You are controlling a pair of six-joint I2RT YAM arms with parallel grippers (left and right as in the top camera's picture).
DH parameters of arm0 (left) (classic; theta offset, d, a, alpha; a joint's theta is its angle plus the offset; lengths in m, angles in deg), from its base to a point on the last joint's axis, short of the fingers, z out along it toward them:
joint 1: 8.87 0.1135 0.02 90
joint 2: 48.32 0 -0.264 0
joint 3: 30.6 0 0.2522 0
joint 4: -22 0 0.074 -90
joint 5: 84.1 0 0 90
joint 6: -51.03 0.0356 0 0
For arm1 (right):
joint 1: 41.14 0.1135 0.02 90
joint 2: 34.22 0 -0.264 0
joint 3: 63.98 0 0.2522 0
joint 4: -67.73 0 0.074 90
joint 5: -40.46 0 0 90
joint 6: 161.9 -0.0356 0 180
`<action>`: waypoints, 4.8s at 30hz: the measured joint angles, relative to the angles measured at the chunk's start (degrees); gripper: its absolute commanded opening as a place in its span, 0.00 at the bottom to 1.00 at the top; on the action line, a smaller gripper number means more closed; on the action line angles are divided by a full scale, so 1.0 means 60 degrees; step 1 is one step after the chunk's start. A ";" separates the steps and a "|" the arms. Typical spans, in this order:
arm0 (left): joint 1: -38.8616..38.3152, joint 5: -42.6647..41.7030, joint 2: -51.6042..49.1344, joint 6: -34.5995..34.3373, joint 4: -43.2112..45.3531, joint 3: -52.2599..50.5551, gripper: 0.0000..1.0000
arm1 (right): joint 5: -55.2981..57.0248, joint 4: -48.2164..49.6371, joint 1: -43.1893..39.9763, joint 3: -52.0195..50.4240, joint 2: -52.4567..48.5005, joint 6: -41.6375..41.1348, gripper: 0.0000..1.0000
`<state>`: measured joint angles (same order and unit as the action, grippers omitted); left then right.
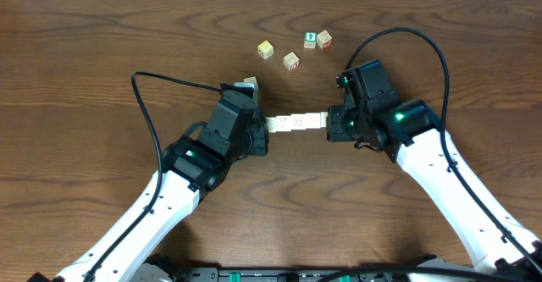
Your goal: Lift 5 blocks
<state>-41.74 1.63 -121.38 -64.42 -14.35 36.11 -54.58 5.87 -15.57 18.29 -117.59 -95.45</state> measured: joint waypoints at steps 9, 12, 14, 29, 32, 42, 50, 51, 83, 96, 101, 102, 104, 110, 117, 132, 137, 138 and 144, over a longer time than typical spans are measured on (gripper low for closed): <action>0.0000 -0.0047 -0.0007 0.0000 -0.0004 0.0000 0.07 | 0.0069 0.0022 0.0000 0.0000 0.0000 0.0000 0.01; -0.0004 -0.0051 -0.0109 0.0000 -0.0004 0.0000 0.07 | 0.0084 0.0018 0.0000 0.0000 -0.0004 0.0000 0.01; -0.0007 -0.0073 -0.0251 -0.0004 0.0015 0.0000 0.07 | 0.0142 0.0004 0.0000 0.0000 -0.0004 0.0007 0.01; -0.0007 -0.0117 -0.0568 -0.0011 0.0146 0.0000 0.07 | 0.0273 -0.0029 0.0004 0.0000 -0.0091 0.0011 0.01; -0.0007 -0.0117 -0.0576 -0.0011 0.0146 0.0000 0.07 | 0.0273 -0.0022 0.0004 0.0000 -0.0102 0.0011 0.01; -0.0007 -0.0113 -0.0576 -0.0015 0.0135 0.0000 0.07 | 0.0299 -0.0011 0.0025 0.0000 -0.0149 0.0011 0.01; -0.0007 -0.0066 -0.0576 -0.0011 -0.0018 0.0000 0.07 | 0.0630 -0.0011 0.0273 0.0000 -0.0189 0.0004 0.01; -0.0007 -0.0069 -0.0576 -0.0015 -0.0022 0.0000 0.07 | 0.0634 -0.0011 0.0273 0.0000 -0.0189 0.0000 0.01; -0.0044 -0.0069 -0.1534 -0.0066 -0.0058 0.0000 0.07 | 0.0914 -0.0069 0.0393 0.0000 -0.0940 -0.0055 0.01; -0.0055 -0.0040 -0.1814 -0.0076 -0.0109 0.0000 0.07 | 0.0849 -0.0007 0.0393 0.0000 -0.1413 -0.0062 0.01; -0.0055 -0.0047 -0.1989 -0.0102 0.0029 0.0000 0.07 | 0.0947 -0.0011 0.0393 0.0000 -0.1435 -0.0073 0.01; -0.0055 -0.0047 -0.2022 -0.0127 0.0047 0.0000 0.07 | 0.0965 -0.0011 0.0393 0.0000 -0.1450 -0.0073 0.01; -0.0055 -0.0051 -0.2109 -0.0186 0.0102 0.0000 0.07 | 0.0998 -0.0011 0.0393 0.0000 -0.1508 -0.0073 0.01; -0.0058 -0.0051 -0.2320 -0.0259 0.0262 0.0000 0.07 | 0.1071 -0.0004 0.0393 0.0000 -0.1668 -0.0091 0.01; -0.0058 0.0004 -0.2328 -0.0259 0.0226 0.0000 0.07 | 0.1071 0.0106 0.0393 0.0000 -0.1883 -0.0175 0.01; -0.0058 0.0091 -0.2834 -0.0266 0.0583 0.0000 0.07 | 0.1264 0.0237 0.0393 0.0000 -0.2142 -0.0175 0.01; -0.0058 0.0106 -0.2856 -0.0270 0.0692 0.0000 0.07 | 0.1392 0.0390 0.0393 0.0000 -0.2146 -0.0171 0.01; -0.0058 0.0120 -0.2863 -0.0270 0.0710 0.0000 0.07 | 0.1413 0.0415 0.0393 0.0000 -0.2160 -0.0168 0.01; -0.0058 0.0270 -0.2878 -0.0262 0.0688 0.0000 0.07 | 0.1421 0.0590 0.0393 0.0000 -0.2535 -0.0175 0.01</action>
<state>-42.08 3.25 -138.64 -65.99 -10.22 36.11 -46.05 9.42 -13.21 18.29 -132.80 -96.50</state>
